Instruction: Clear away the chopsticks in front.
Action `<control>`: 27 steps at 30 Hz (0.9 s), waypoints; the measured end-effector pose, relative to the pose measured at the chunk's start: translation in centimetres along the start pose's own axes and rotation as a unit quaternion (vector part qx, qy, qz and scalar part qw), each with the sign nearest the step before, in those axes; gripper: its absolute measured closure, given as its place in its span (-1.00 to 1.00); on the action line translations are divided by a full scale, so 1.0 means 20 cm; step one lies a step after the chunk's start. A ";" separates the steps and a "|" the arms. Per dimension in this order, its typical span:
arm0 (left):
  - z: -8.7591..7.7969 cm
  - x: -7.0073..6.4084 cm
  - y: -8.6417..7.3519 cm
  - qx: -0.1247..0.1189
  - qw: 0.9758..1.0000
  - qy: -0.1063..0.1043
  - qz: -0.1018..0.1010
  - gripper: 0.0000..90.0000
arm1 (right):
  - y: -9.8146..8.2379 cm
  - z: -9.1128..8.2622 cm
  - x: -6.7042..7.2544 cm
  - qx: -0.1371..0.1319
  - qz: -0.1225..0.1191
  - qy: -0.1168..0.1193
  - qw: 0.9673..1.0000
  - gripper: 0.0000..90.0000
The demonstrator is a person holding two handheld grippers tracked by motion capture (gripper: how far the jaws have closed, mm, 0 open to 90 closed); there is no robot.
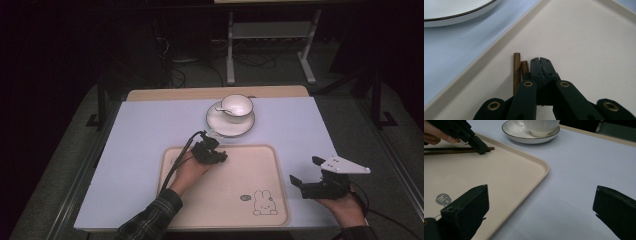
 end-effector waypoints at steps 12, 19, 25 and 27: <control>-0.14 0.12 -0.12 0.008 0.999 0.025 -0.026 0.99 | 0.00 0.01 0.01 0.002 -0.003 0.001 1.000 -1.00; -0.23 0.15 -0.21 0.013 0.999 0.027 -0.040 0.99 | 0.00 0.00 0.01 0.001 -0.003 -0.001 1.000 -1.00; -0.32 0.18 -0.30 0.015 0.998 0.033 -0.052 0.99 | 0.00 0.00 0.01 0.001 -0.003 0.000 1.000 -1.00; -0.34 0.19 -0.32 0.014 0.998 0.033 -0.059 0.99 | 0.00 0.00 0.01 0.001 -0.004 0.000 1.000 -1.00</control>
Point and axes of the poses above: each handheld gripper's, and its own axes: z roughly forward along the jaws, y roughly out of its top, x roughly to its left, the point moved 2 cm from there along z, roughly forward along the jaws
